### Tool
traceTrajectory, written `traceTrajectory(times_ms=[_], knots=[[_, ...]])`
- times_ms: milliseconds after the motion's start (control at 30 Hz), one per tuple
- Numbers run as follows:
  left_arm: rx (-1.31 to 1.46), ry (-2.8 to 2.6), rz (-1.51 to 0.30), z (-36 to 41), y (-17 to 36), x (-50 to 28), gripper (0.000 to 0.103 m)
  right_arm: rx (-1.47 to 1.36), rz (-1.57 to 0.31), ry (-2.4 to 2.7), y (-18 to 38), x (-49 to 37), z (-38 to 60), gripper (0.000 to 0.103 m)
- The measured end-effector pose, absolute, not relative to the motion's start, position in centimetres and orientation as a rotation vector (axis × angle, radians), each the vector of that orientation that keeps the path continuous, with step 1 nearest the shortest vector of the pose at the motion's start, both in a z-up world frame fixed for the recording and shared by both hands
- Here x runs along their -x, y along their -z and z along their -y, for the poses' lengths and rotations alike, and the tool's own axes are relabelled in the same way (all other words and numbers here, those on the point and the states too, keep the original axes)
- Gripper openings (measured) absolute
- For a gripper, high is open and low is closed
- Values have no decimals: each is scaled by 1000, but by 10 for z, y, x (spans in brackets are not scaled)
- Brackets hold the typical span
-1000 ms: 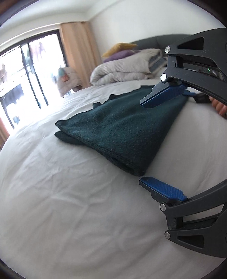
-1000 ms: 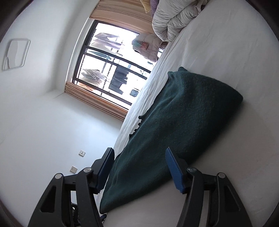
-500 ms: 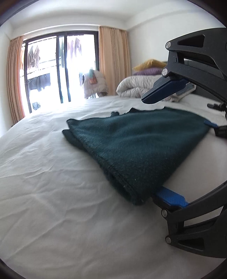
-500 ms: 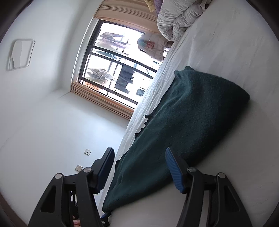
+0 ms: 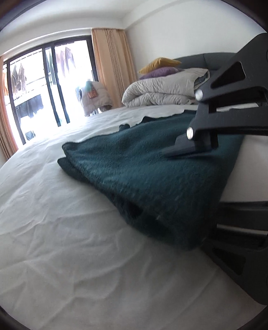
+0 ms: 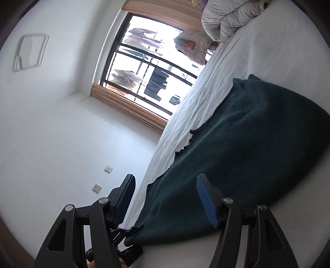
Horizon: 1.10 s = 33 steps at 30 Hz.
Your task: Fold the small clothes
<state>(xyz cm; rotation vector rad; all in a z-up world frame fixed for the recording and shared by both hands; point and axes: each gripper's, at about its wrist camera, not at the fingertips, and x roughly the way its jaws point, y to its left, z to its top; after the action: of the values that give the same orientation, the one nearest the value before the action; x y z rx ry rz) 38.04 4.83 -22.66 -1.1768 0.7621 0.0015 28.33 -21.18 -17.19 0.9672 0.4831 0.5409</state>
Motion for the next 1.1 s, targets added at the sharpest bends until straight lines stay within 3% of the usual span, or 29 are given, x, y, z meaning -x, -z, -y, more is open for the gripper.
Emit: traceTrajectory(times_ms=[200,300,433,467,533,633,767,867,933,1100], knots=[[1120,-19,-762,-48,215,-400,7,-819,-692,-586,172,-359,159,61],[1021,-12,-729,-37,193,-414,7,-756,-806,-534,194,-379,146,34],[720,35,-670,12,136,-440,7,-857,-759,-593,202,-378,158,34],[599,60,-676,34,125,-452,7,-876,-739,-618,203,-376,161,36],[230,91,-673,96,110,-470,7,-931,-691,-686,205,-374,165,49],[-142,150,-723,167,135,-478,7,-976,-670,-708,208,-376,166,46],[-269,183,-710,196,159,-468,7,-964,-668,-687,204,-376,161,48],[-315,190,-688,205,163,-468,7,-1053,-629,-712,203,-375,172,64],[-349,189,-671,208,166,-466,7,-1141,-573,-732,202,-372,183,80],[-412,188,-617,201,179,-442,7,-1152,-651,-775,195,-382,177,83]])
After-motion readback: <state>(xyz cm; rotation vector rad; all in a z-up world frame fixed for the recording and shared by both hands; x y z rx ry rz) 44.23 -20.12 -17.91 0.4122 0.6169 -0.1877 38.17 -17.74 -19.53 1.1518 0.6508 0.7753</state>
